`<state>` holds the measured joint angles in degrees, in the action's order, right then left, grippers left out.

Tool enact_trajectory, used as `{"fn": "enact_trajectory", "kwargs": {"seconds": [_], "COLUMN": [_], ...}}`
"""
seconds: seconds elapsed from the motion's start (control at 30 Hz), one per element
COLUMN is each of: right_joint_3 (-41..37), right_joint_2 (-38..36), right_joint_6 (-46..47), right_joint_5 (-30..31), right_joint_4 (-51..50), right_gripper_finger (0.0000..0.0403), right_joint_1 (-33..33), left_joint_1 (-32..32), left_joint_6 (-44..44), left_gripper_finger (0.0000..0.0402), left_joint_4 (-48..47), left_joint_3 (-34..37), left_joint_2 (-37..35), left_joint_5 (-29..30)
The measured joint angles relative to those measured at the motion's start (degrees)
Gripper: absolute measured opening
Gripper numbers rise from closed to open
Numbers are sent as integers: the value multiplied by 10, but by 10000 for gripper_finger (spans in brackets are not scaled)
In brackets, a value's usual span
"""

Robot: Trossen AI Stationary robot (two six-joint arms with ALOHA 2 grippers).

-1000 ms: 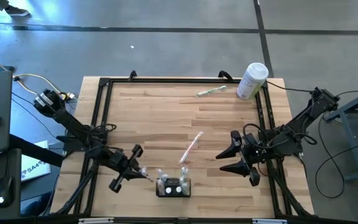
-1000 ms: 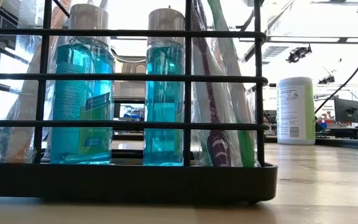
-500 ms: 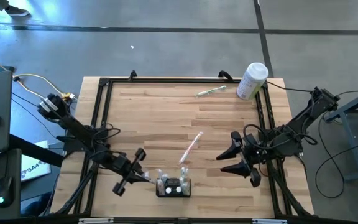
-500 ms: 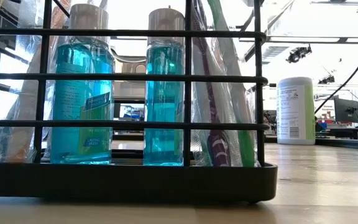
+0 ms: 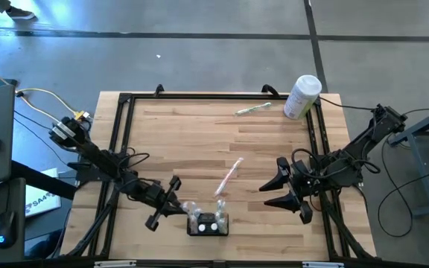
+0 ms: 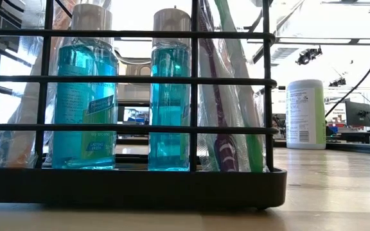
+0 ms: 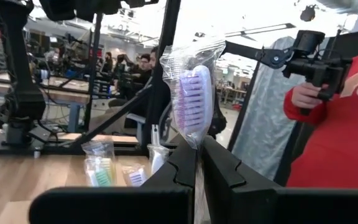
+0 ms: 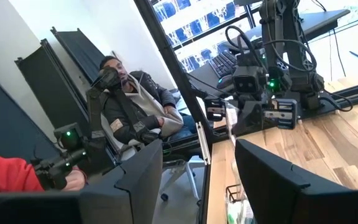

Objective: Pick & Place toothbrushing station
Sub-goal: Put the purple toothbrush into the black wire organizer

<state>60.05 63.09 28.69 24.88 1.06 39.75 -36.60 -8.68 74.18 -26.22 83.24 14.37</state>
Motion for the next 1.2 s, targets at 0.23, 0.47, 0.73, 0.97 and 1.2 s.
{"fn": "enact_trajectory", "kwargs": {"seconds": [0.23,0.47,0.73,0.97,1.2], "right_joint_3": [0,0,0,0,0], "right_joint_2": [0,0,0,0,0], "right_joint_6": [2,1,-2,-2,-2], "right_joint_5": [0,-11,-12,-15,-15], "right_joint_4": [0,0,-2,-4,-4], "right_gripper_finger": [195,195,195,195,195], "right_joint_1": [0,0,0,0,0], "left_joint_1": [-2,-2,-2,-2,-2], "left_joint_6": [-10,-13,-21,-18,-12], "left_gripper_finger": [3,3,3,3,3], "left_joint_4": [-8,-11,-19,-23,-6], "left_joint_3": [0,0,0,0,0], "left_joint_2": [3,3,3,3,22], "left_joint_5": [-5,-5,-5,-5,-4]}}
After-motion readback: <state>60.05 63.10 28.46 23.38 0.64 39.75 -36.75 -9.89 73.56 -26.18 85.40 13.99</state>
